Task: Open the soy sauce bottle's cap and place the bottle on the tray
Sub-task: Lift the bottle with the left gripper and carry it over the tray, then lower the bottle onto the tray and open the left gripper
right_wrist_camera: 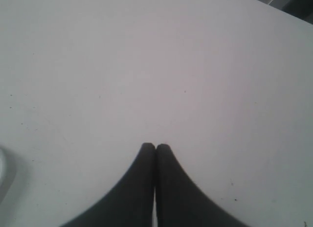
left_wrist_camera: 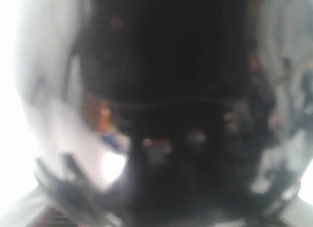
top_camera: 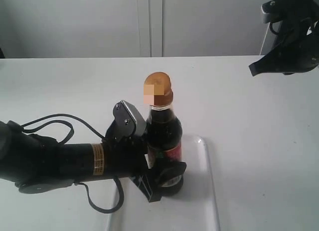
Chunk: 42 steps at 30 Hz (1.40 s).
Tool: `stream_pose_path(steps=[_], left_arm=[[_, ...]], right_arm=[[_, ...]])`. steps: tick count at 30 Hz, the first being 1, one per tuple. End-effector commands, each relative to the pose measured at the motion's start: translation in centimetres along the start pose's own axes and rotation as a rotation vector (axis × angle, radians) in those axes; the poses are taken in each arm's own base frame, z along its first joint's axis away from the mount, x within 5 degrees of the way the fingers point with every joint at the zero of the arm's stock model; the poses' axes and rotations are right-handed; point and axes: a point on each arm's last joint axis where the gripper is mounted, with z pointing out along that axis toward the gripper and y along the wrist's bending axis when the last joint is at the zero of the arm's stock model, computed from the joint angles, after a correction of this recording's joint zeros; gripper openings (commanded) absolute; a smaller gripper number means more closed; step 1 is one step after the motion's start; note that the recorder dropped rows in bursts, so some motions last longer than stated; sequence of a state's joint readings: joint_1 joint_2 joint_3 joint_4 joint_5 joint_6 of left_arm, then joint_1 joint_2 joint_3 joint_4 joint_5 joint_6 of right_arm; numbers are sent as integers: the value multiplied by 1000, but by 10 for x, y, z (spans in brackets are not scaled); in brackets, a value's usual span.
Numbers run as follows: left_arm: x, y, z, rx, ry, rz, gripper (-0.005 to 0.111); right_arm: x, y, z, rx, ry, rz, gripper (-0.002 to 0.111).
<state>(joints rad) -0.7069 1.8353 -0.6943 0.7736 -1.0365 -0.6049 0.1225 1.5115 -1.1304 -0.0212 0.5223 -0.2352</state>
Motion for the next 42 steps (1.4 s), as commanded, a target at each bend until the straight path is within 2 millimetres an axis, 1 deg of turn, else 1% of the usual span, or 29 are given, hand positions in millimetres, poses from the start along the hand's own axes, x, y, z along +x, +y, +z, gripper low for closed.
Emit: stream_pose_path(steps=[1, 2, 4, 6, 7, 8, 9, 10, 14, 21, 27, 37, 42], left_arm=[[-8, -2, 1, 18, -39, -9, 0], [-8, -3, 1, 23, -34, -3, 3], [-7, -4, 1, 34, -31, -4, 25], [-7, -4, 1, 33, -29, -22, 59], [-8, -3, 1, 28, -33, -27, 74], [-9, -4, 1, 36, -47, -27, 86], [-10, -5, 1, 45, -65, -28, 92], [-12, -5, 1, 50, -76, -24, 95], [-14, -5, 0, 49, -80, -11, 94], [-32, -8, -9, 36, -123, 35, 94], [-42, -9, -15, 13, -133, 53, 94], [-62, -12, -27, -5, -207, 71, 94], [-81, -16, -37, -13, -287, 83, 94]], right_arm=[[2, -2, 0, 2, 3, 16, 0], [2, -2, 0, 2, 3, 16, 0], [2, -2, 0, 2, 3, 16, 0], [2, -2, 0, 2, 3, 16, 0], [1, -1, 0, -3, 2, 24, 0], [1, -1, 0, -3, 2, 24, 0], [1, -1, 0, -3, 2, 24, 0], [1, -1, 0, -3, 2, 24, 0], [1, -1, 0, -4, 2, 25, 0], [1, -1, 0, -9, 1, 35, 0], [2, -1, 0, -11, 4, 39, 0], [2, -1, 0, -11, 4, 59, 0], [1, -1, 0, -10, 3, 59, 0]])
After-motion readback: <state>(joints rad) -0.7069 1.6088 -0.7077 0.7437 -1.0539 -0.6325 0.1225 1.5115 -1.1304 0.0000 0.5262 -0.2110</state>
